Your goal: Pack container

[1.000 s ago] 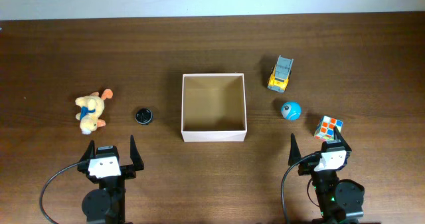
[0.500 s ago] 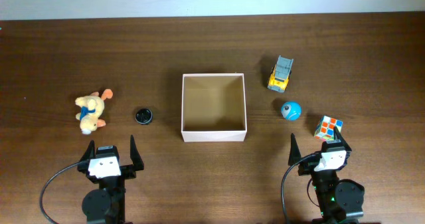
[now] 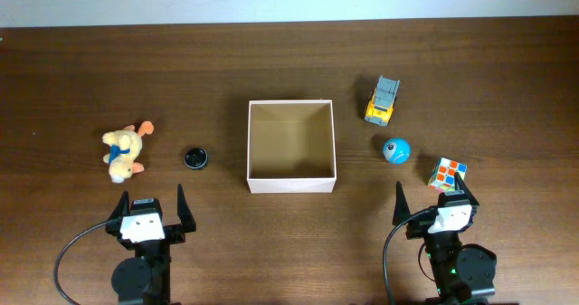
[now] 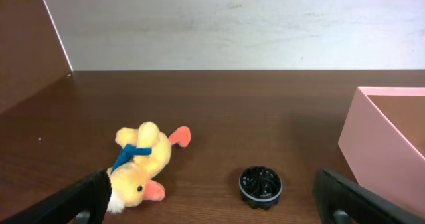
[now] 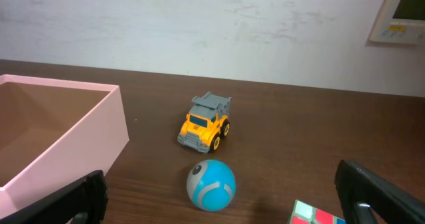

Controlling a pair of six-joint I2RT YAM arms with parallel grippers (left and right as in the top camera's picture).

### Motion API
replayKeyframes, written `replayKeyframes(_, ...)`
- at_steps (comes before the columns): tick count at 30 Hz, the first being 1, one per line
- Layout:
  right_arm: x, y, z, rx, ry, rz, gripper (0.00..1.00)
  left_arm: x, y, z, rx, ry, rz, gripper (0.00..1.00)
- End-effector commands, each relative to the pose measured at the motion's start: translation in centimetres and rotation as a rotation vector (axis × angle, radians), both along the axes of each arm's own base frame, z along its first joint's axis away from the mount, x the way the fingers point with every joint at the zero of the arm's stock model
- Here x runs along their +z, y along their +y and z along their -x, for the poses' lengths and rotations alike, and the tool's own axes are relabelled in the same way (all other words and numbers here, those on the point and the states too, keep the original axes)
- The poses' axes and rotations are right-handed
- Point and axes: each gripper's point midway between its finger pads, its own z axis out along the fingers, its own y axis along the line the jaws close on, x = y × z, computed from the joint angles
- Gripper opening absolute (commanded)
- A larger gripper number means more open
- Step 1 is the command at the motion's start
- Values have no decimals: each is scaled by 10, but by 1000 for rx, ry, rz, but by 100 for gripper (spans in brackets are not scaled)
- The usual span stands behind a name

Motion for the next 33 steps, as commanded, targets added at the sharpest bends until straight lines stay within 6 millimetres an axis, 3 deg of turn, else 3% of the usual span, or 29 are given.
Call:
replayKeyframes(1, -1, 4, 1, 20, -2, -5, 99, 0, 0, 0, -7, -4, -15, 99)
replayKeyframes(16, 2, 7, 1, 39, -14, -9, 99, 0, 0, 0, -7, -4, -15, 99)
replayKeyframes(23, 60, 21, 8, 122, -172, -109, 99, 0, 0, 0, -7, -4, -15, 99)
replayKeyframes(29, 101, 24, 15, 140, -86, -121, 99, 0, 0, 0, -7, -4, -15, 99)
replayKeyframes(33, 136, 24, 8, 135, 3, -115, 99, 0, 0, 0, -7, -4, -15, 99)
